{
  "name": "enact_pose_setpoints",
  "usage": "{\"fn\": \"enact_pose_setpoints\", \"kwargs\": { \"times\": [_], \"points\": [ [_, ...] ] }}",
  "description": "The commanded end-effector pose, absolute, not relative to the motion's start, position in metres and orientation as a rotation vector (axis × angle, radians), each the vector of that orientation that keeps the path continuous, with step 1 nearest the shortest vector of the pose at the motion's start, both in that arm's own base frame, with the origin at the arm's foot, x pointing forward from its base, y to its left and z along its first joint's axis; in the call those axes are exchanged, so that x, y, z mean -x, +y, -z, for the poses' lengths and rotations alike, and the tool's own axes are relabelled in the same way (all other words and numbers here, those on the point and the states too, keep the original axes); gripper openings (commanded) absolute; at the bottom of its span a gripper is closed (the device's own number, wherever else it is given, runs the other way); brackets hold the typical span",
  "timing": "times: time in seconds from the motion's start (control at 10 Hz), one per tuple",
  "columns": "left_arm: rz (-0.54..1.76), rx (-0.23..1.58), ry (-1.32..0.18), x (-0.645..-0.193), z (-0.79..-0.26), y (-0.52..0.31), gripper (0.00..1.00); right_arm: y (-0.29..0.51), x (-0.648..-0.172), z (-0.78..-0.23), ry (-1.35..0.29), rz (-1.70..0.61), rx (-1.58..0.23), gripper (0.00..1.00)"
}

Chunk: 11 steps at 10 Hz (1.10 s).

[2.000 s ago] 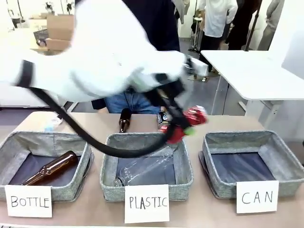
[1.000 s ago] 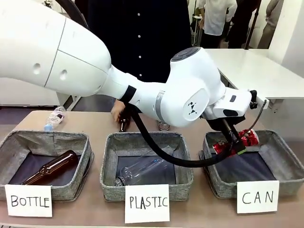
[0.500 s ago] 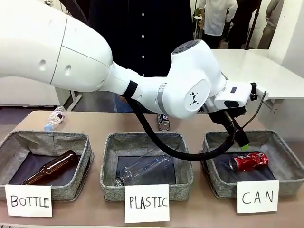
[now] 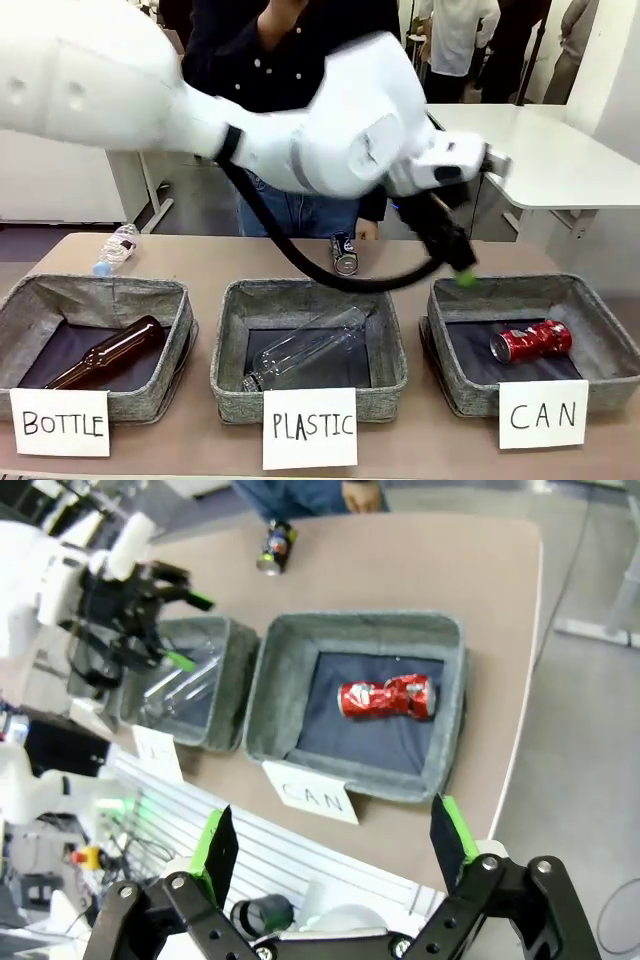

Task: Sort the can waste into the basket.
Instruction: Pick up the can waste from the table and place it in the right Fabric basket.

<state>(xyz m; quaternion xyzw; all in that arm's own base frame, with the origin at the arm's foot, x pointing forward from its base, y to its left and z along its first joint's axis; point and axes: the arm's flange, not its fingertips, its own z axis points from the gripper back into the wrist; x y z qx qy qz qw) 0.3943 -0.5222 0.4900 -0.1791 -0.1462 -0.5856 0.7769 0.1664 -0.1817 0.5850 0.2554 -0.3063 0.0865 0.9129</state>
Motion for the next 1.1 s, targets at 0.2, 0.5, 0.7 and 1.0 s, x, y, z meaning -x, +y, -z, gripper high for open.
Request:
{"fn": "enact_pose_setpoints", "kwargs": {
  "times": [0.2, 0.5, 0.7, 1.0],
  "points": [
    [0.807, 0.424, -0.225, -0.383, -0.558, -0.332, 1.0, -0.115, -0.199, -0.622, -0.701, -0.393, -0.752, 1.0],
    [0.389, 0.62, -0.269, -0.378, -0.579, -0.165, 1.0, -0.007, -0.237, -0.618, -0.569, -0.393, -0.91, 1.0],
    [0.222, 0.901, -0.339, -0.364, -0.591, -0.08, 1.0, 0.051, -0.24, -0.609, -0.497, -0.366, -1.072, 1.0],
    [0.297, 1.375, -0.358, -0.357, -0.571, 0.005, 1.0, 0.063, -0.242, -0.597, -0.512, -0.315, -0.974, 1.0]
  ]
}}
